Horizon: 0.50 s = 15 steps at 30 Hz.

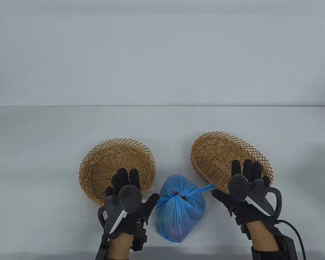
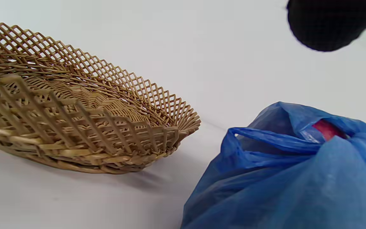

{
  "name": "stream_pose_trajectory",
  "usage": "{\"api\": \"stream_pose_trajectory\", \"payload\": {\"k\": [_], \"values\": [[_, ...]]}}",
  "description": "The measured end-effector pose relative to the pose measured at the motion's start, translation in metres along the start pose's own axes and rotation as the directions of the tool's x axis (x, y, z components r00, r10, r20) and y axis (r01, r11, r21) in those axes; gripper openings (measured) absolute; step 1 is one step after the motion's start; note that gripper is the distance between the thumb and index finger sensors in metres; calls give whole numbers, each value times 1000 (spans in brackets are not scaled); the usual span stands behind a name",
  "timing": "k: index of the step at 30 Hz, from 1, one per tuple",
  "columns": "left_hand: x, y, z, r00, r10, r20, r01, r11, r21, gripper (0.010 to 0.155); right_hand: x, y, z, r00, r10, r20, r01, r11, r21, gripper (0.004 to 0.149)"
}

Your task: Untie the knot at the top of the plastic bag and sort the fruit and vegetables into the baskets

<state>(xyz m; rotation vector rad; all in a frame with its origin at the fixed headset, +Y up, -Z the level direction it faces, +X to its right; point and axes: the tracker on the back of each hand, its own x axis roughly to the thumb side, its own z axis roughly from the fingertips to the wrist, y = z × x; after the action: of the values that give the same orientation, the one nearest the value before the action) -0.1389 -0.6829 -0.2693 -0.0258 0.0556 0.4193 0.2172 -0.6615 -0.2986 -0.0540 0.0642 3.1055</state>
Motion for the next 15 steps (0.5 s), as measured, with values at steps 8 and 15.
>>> {"api": "stream_pose_trajectory", "payload": {"k": [8, 15], "values": [[-1, 0, 0, 1000, -3, -13, 3, 1000, -5, 104, 0, 4, -2, 1000, 4, 1, -4, 1000, 26, 109], [-2, 0, 0, 1000, -5, -18, 5, 1000, -10, 104, -1, 7, -4, 1000, 0, -7, 0, 999, 51, 109]]}}
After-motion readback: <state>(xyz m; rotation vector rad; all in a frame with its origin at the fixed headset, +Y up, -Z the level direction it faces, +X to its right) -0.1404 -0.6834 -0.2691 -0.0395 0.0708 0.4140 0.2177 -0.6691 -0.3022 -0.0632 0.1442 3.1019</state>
